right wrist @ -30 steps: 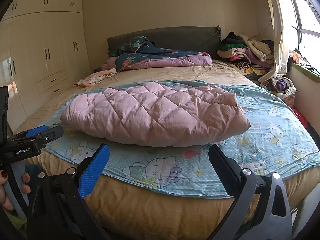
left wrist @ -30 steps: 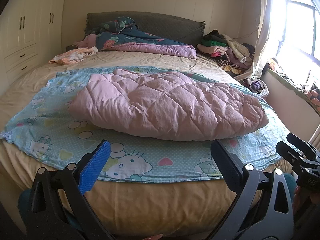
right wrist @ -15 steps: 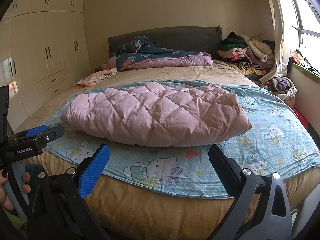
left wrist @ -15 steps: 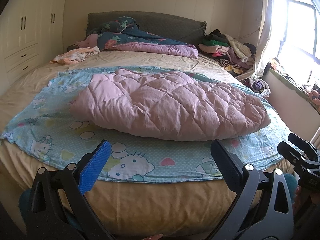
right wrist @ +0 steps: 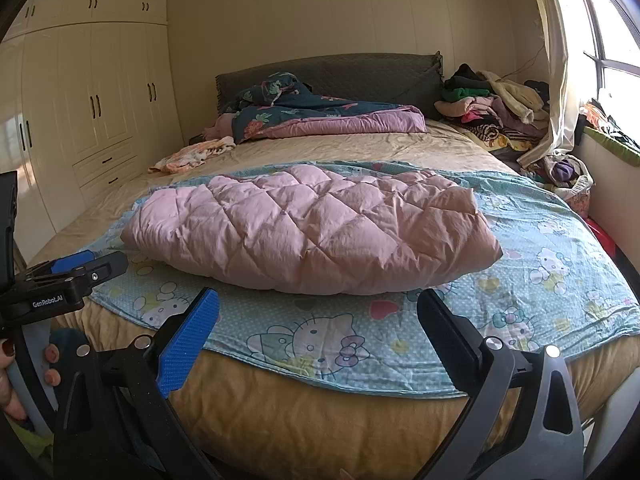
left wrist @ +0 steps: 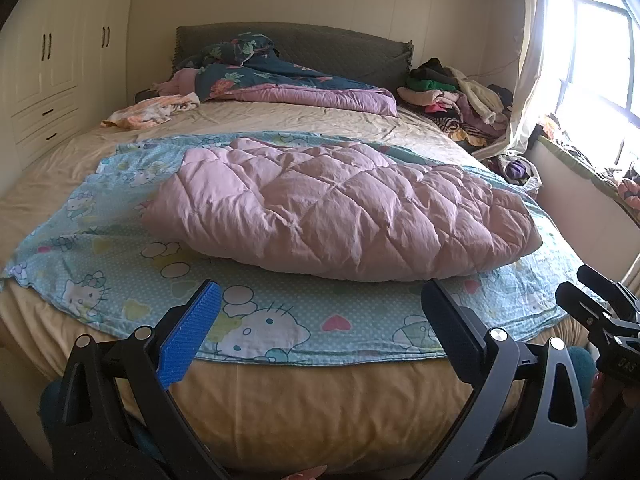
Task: Fold large clothes
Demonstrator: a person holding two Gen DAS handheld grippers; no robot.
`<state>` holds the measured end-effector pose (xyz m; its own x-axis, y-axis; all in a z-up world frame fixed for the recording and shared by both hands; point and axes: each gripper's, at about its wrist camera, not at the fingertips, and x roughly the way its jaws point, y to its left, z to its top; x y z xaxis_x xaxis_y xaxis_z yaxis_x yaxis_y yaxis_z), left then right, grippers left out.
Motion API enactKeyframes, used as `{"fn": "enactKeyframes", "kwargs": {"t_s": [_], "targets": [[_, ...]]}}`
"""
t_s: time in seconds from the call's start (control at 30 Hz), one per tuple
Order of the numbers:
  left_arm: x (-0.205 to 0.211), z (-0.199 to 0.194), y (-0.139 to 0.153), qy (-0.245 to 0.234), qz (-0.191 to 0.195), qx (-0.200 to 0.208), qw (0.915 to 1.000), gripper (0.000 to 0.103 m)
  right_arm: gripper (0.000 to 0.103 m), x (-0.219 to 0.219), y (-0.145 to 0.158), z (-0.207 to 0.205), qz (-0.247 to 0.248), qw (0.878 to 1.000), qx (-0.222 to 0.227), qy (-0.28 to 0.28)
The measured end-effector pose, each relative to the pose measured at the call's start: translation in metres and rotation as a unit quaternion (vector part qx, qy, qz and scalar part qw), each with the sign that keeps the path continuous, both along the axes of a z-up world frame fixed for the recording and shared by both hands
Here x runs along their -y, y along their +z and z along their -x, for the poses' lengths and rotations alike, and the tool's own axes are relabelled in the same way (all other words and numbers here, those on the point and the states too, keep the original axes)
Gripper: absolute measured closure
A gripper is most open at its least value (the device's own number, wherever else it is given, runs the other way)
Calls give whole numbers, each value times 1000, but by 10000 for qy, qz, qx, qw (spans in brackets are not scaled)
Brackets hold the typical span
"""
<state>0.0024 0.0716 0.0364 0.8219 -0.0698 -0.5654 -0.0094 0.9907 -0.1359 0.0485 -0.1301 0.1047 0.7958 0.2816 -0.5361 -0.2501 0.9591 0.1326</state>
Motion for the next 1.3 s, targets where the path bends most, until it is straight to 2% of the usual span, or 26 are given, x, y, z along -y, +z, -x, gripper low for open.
{"fn": "enactKeyframes", "kwargs": {"t_s": [0.33,0.57,0.67,0.73,0.87,0.93,1.03,1.07,1.1,1.13,1.17,1.2,1.23,1.3], "targets": [[-2,-1,-4,60,-39,-93,9999,9,4,1,0,0,46,10000,-16,-34],[-8,-1,-8,64,-29,-141,9999,9,4,12,3,1,162,9995,47,-275],[-14,-3,-10,111,24,-198,9997,9,4,30,7,2,175,9981,149,-568],[-22,-6,-13,204,67,-254,9994,9,4,56,9,4,126,9951,215,-957],[-57,-21,-16,686,33,-309,9972,9,4,125,4,6,44,9804,170,-1962],[-90,-35,-17,1052,81,-322,9939,9,4,181,-6,11,85,9625,49,-2711],[-164,-63,-21,1848,351,-547,9806,9,4,289,-39,27,72,9085,-371,-4162],[-194,-73,-23,2198,387,-578,9731,9,4,331,-54,35,86,8818,-545,-4684],[-223,-82,-24,2580,330,-612,9636,9,4,360,-66,42,118,8607,-704,-5041],[-243,-89,-26,2835,272,-623,9565,9,4,404,-84,54,222,8201,-986,-5632],[-272,-99,-30,3201,191,-709,9445,9,4,426,-94,61,280,8011,-1109,-5876],[-298,-108,-35,3557,121,-771,9313,9,4,462,-110,74,339,7650,-1339,-6290],[-318,-114,-39,3754,117,-819,9231,9,4,486,-122,83,350,7391,-1513,-6554],[-362,-129,-54,4211,160,-1040,9009,9,4,535,-151,99,153,7025,-1993,-6831]]}}
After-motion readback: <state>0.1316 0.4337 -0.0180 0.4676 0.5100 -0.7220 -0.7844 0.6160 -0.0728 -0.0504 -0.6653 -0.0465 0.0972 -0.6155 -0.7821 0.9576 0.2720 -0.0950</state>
